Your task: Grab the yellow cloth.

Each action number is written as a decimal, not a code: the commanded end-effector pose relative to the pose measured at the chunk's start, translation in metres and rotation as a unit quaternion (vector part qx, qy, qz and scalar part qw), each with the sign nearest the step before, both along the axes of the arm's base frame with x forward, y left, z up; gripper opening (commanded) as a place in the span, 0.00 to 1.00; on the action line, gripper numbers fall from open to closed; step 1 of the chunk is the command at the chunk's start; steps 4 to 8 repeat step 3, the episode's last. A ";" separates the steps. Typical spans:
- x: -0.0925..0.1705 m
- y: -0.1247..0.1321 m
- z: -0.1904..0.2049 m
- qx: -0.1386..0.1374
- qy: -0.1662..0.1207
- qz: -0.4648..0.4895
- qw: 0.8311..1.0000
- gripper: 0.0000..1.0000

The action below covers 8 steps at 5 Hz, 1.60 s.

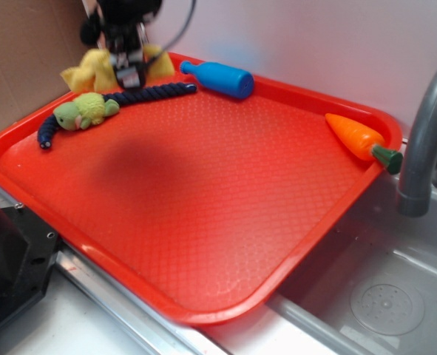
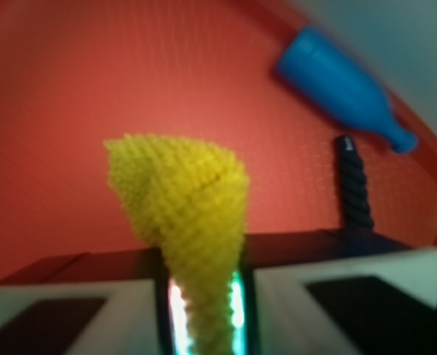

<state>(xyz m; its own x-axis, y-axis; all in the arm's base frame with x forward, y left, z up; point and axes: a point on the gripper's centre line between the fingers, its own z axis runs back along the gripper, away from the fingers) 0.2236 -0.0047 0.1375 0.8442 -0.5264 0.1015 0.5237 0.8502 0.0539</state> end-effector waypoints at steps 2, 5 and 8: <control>-0.017 -0.070 0.057 -0.101 0.047 0.095 0.989 0.00; -0.010 -0.067 0.052 -0.072 0.021 0.070 0.995 0.00; -0.010 -0.067 0.052 -0.072 0.021 0.070 0.995 0.00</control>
